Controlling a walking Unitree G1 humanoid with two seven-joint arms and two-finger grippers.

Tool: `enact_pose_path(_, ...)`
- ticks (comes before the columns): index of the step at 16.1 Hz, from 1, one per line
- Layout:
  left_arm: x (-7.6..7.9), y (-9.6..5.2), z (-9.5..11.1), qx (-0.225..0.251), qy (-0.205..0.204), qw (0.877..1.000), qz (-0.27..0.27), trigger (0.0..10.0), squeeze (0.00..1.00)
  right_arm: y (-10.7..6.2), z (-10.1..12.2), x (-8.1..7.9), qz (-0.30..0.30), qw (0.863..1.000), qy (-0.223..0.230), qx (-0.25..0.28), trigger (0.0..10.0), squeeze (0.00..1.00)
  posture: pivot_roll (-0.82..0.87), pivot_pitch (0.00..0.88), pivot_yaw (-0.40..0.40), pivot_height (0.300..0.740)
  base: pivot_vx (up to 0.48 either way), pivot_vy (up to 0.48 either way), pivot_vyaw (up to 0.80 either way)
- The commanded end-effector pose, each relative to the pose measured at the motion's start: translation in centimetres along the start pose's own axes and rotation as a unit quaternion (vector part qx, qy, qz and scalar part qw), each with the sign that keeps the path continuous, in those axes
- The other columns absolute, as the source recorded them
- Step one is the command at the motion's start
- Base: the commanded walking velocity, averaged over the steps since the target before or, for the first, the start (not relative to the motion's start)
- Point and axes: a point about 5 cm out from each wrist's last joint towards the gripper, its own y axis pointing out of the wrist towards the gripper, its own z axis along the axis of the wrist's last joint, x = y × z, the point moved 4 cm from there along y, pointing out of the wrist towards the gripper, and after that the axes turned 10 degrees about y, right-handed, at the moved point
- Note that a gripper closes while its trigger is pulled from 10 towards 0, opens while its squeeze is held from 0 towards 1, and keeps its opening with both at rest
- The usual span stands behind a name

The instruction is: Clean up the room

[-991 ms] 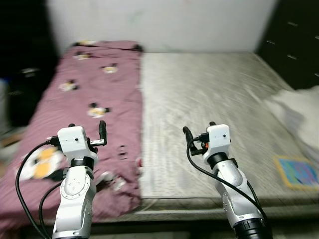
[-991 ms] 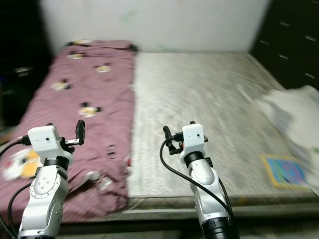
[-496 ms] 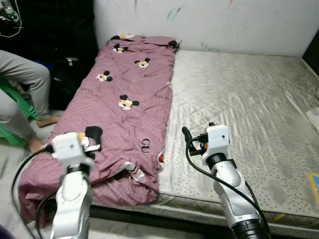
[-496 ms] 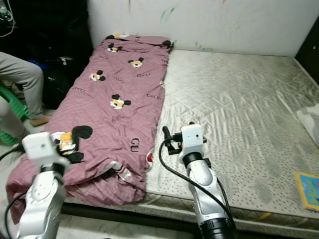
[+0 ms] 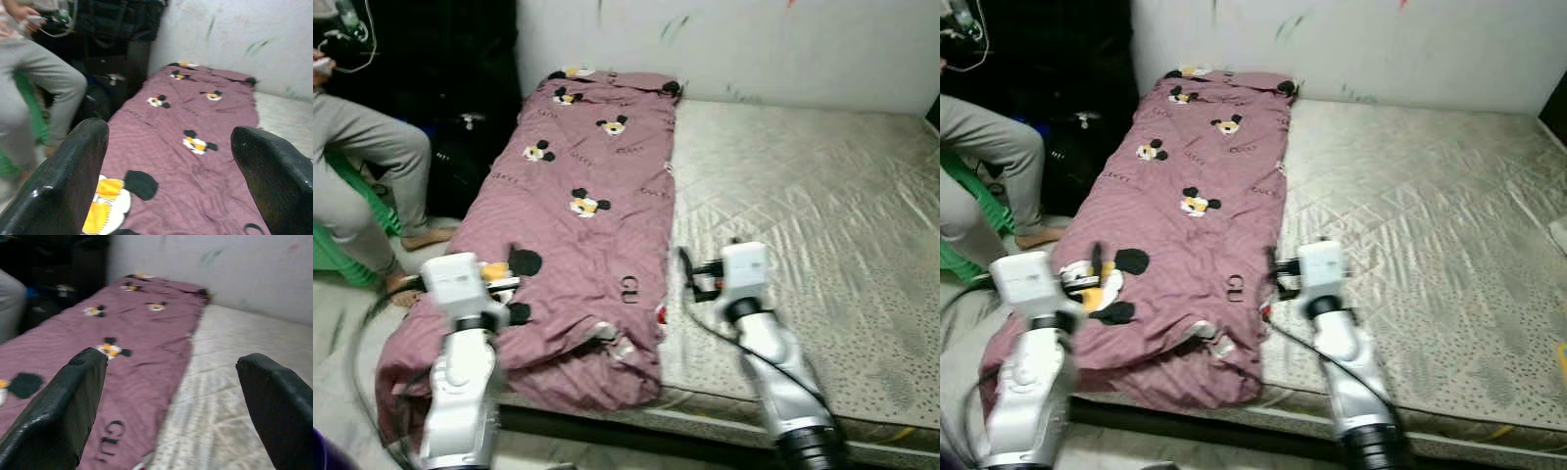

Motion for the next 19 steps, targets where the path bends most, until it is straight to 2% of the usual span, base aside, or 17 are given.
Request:
enact_pose_path(1,-1.0,0.1,-0.1,-0.002,0.007,1.000,0.014,10.0,0.00,0.2,0.0,-0.8,0.013,1.000,0.004,0.001,10.0,0.00,0.05,0.027,-0.011,0.740,0.000,0.480,0.00)
enact_pose_path(8,-0.5,0.0,-0.2,-0.001,0.009,1.000,0.008,10.0,0.00,0.4,0.3,-0.8,0.010,1.000,0.010,0.009,10.0,0.00,0.05,0.025,0.006,0.740,0.000,0.448,0.00)
enact_pose_path(15,-0.1,0.3,0.2,0.009,0.013,1.000,0.008,10.0,0.00,0.3,0.2,-1.0,0.013,1.000,0.017,0.012,10.0,0.00,0.04,0.023,0.011,0.740,0.000,0.000,0.00)
enact_pose_path(17,0.6,0.1,0.3,0.007,0.009,1.000,0.001,10.0,0.00,0.6,0.7,-0.9,0.008,0.999,0.024,0.023,10.0,0.00,0.05,0.024,0.021,0.740,0.000,0.000,0.00)
enact_pose_path(19,0.8,0.1,0.2,0.007,0.009,1.000,-0.003,10.0,0.00,0.8,0.5,-1.5,0.011,0.999,0.026,0.021,10.0,0.00,0.05,0.025,0.025,0.740,0.000,0.000,0.00)
